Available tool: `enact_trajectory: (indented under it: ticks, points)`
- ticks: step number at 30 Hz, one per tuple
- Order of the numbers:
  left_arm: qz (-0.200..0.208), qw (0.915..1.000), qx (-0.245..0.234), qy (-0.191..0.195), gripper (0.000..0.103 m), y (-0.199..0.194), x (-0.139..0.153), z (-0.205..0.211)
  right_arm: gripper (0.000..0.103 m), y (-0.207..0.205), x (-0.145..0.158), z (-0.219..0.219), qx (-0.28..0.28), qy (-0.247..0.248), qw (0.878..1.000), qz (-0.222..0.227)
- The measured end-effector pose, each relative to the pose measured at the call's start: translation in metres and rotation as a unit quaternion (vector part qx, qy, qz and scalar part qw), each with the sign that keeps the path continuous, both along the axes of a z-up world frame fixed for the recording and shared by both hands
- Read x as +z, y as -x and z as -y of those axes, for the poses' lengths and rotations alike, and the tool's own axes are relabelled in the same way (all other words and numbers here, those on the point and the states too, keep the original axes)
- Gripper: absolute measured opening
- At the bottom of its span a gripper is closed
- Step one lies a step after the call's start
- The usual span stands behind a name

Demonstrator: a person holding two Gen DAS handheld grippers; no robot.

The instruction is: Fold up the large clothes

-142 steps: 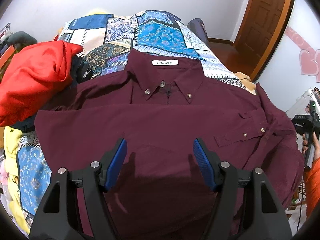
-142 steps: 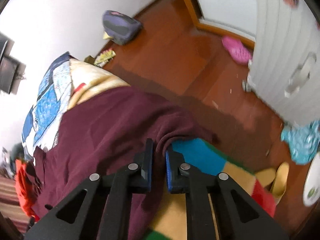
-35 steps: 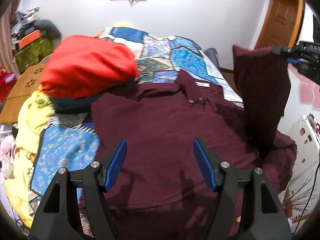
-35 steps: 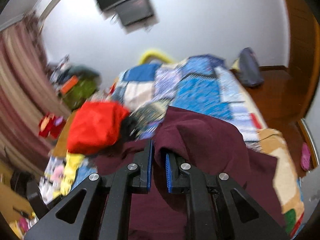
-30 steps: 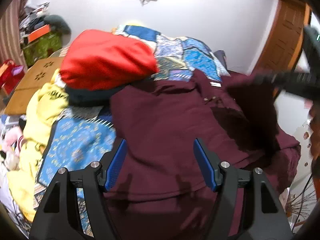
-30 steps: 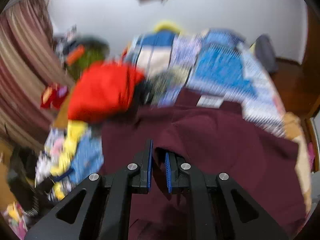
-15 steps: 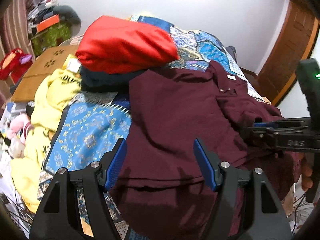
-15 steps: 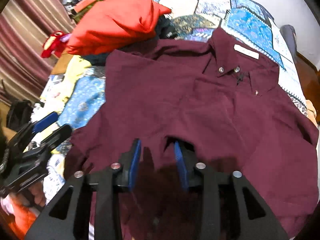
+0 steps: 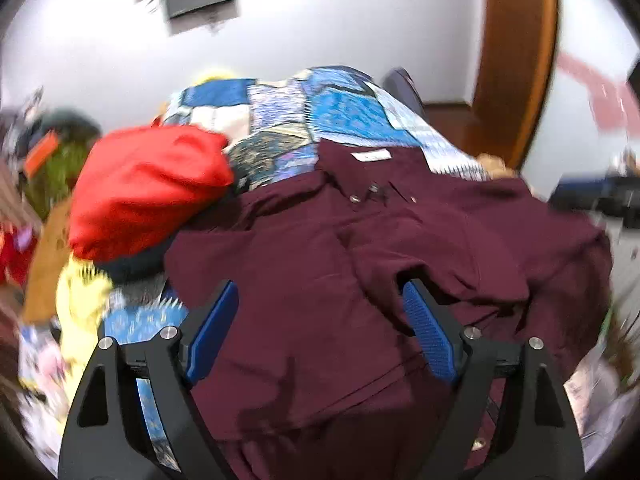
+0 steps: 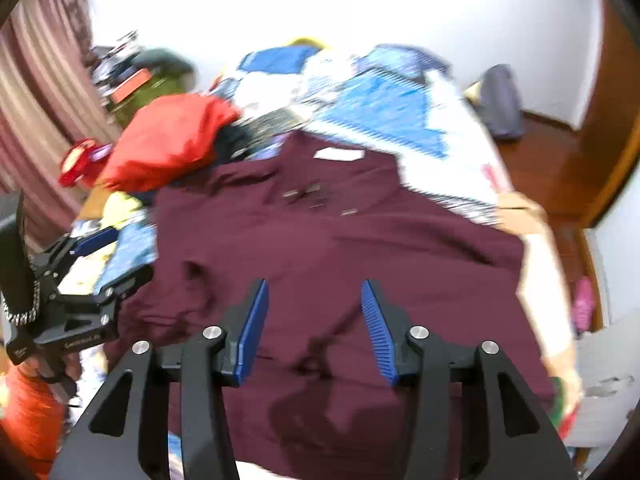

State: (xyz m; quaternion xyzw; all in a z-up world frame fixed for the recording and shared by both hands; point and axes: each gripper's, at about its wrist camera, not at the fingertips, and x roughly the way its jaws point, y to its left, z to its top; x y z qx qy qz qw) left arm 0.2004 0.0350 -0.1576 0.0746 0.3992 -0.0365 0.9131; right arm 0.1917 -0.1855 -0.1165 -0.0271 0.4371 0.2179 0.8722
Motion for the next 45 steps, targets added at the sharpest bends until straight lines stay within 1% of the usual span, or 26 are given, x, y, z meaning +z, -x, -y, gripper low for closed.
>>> enact_trajectory:
  ticks: [2,3,4,6,8,10,13,14,15,16,17,18,19,21,24,26,28,29,30,32,34,38,39,41,44,45]
  points:
    - [-0.009,0.9988,-0.022,-0.043,0.084,-0.008,-0.013,0.018,0.045,-0.001,0.0,0.016,-0.019,0.012,1.0,0.012]
    - [-0.011,0.9979,-0.028,-0.058,0.084,-0.012,-0.018,0.023,0.045,-0.002,0.0,0.022,-0.025,0.013,1.0,0.013]
    - [-0.013,0.996,-0.036,-0.081,0.084,-0.017,-0.027,0.03,0.045,-0.003,-0.001,0.029,-0.031,0.013,0.999,0.011]
    - [-0.025,0.9928,-0.041,-0.11,0.084,-0.027,-0.04,0.036,0.045,-0.008,-0.008,0.042,-0.049,0.01,0.999,0.003]
    - [-0.037,0.9914,-0.047,-0.117,0.084,-0.038,-0.047,0.042,0.045,-0.011,-0.015,0.052,-0.061,0.01,0.998,-0.004]
    - [-0.039,0.9885,-0.065,-0.13,0.084,-0.047,-0.051,0.054,0.045,-0.013,-0.022,0.064,-0.073,0.013,0.997,-0.011]
    - [-0.026,0.9822,-0.094,-0.161,0.084,-0.055,-0.053,0.076,0.045,-0.022,-0.036,0.08,-0.097,0.018,0.995,-0.028]
    - [-0.022,0.9803,-0.107,-0.165,0.084,-0.057,-0.053,0.083,0.045,-0.022,-0.039,0.086,-0.104,0.019,0.994,-0.032]
    - [-0.018,0.979,-0.125,-0.16,0.084,-0.059,-0.053,0.09,0.045,-0.026,-0.043,0.09,-0.113,0.022,0.993,-0.037]
    - [-0.016,0.9783,-0.137,-0.154,0.084,-0.059,-0.052,0.094,0.045,-0.026,-0.046,0.098,-0.12,0.023,0.992,-0.04]
    - [-0.011,0.9777,-0.153,-0.143,0.081,-0.061,-0.051,0.1,0.045,-0.028,-0.049,0.102,-0.128,0.026,0.99,-0.044]
    - [-0.01,0.9776,-0.159,-0.137,0.072,-0.062,-0.05,0.103,0.045,-0.029,-0.052,0.106,-0.132,0.027,0.99,-0.048]
    - [-0.014,0.9781,-0.168,-0.122,0.066,-0.066,-0.049,0.107,0.045,-0.029,-0.054,0.111,-0.134,0.026,0.989,-0.052]
    - [-0.036,0.9806,-0.171,-0.089,0.04,-0.077,-0.048,0.108,0.045,-0.03,-0.06,0.115,-0.138,0.026,0.988,-0.059]
    - [-0.056,0.9872,-0.145,-0.036,0.021,-0.093,-0.044,0.097,0.045,-0.029,-0.07,0.116,-0.135,0.03,0.988,-0.069]
    - [-0.056,0.9917,-0.114,0.02,0.019,-0.101,-0.034,0.078,0.046,-0.027,-0.075,0.114,-0.134,0.039,0.988,-0.069]
    - [-0.049,0.9929,-0.074,0.08,0.013,-0.101,-0.021,0.052,0.048,-0.025,-0.079,0.112,-0.131,0.046,0.988,-0.069]
    - [-0.038,0.9926,-0.057,0.1,0.011,-0.098,-0.015,0.041,0.05,-0.023,-0.081,0.111,-0.129,0.049,0.988,-0.069]
    - [-0.028,0.9924,-0.043,0.112,0.01,-0.094,-0.008,0.03,0.051,-0.023,-0.081,0.111,-0.128,0.052,0.988,-0.068]
    - [-0.011,0.9918,-0.016,0.126,0.006,-0.084,0.001,0.008,0.053,-0.022,-0.082,0.109,-0.125,0.058,0.988,-0.065]
    - [0.0,0.9897,0.017,0.142,0.006,-0.072,0.007,-0.018,0.053,-0.022,-0.081,0.109,-0.126,0.058,0.988,-0.064]
    - [0.006,0.9807,0.072,0.182,0.006,-0.049,0.003,-0.067,0.054,-0.024,-0.083,0.108,-0.132,0.05,0.988,-0.067]
    - [0.002,0.9776,0.08,0.195,0.006,-0.043,-0.002,-0.08,0.055,-0.023,-0.084,0.107,-0.132,0.049,0.988,-0.067]
    - [-0.005,0.9737,0.095,0.207,0.006,-0.033,-0.014,-0.095,0.055,-0.022,-0.085,0.104,-0.131,0.047,0.988,-0.069]
    - [-0.017,0.9733,0.119,0.196,0.006,-0.018,-0.033,-0.107,0.055,-0.021,-0.086,0.096,-0.13,0.059,0.988,-0.066]
    - [-0.027,0.971,0.125,0.202,0.006,-0.013,-0.042,-0.113,0.055,-0.021,-0.086,0.094,-0.13,0.064,0.987,-0.065]
